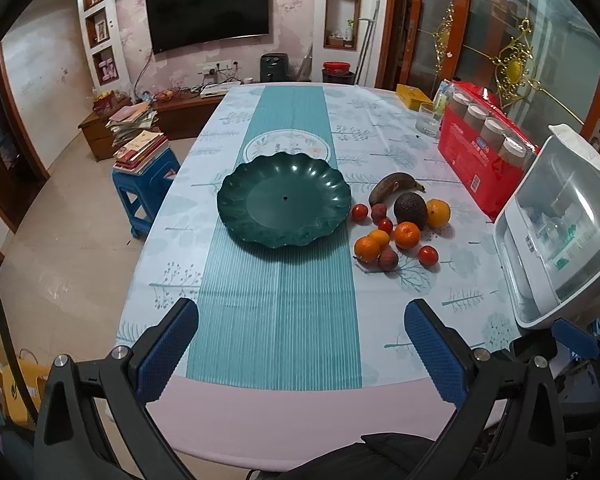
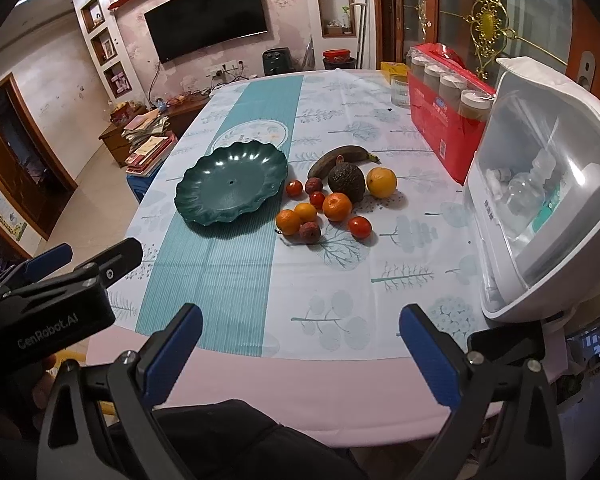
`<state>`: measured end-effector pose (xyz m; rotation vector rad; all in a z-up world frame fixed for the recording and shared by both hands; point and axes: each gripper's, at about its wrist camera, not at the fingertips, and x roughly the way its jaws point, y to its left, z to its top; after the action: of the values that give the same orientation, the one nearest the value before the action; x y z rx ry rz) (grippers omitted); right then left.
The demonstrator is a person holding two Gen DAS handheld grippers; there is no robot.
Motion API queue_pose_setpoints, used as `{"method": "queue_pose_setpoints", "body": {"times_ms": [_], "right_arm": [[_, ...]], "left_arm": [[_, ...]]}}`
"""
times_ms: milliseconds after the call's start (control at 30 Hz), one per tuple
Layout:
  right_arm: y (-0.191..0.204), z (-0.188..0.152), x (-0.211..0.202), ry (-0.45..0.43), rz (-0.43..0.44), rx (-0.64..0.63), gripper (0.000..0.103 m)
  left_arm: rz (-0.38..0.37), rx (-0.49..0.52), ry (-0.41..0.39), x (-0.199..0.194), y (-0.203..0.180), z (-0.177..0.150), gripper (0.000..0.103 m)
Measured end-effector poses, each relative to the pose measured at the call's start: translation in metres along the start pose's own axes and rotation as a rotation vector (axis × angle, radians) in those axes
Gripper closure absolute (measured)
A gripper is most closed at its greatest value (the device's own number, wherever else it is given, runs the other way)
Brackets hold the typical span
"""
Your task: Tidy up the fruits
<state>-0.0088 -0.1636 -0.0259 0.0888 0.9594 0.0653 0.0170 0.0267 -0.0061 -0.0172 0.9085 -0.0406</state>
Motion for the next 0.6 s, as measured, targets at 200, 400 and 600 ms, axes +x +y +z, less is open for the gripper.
{"method": "queue_pose_setpoints", "body": {"times_ms": [200, 400, 600], "right_arm": [[0.011, 0.004, -0.004, -0.014, -0.029, 0.016, 0.004], [0.021, 0.001, -0.005, -0.032, -0.060, 0.036, 0.004], [0.024, -0.004, -0.011, -0.054, -0.093, 0.068, 0.004]], "left_arm": [[-0.016, 0.033, -0.024, 0.002, 0.009, 0.007, 0.001], [-0.051, 0.048, -0.012, 0.009, 0.017, 0.012, 0.001], [-0.098, 0.067, -0.016, 0.011, 0.020, 0.012, 0.001]]}}
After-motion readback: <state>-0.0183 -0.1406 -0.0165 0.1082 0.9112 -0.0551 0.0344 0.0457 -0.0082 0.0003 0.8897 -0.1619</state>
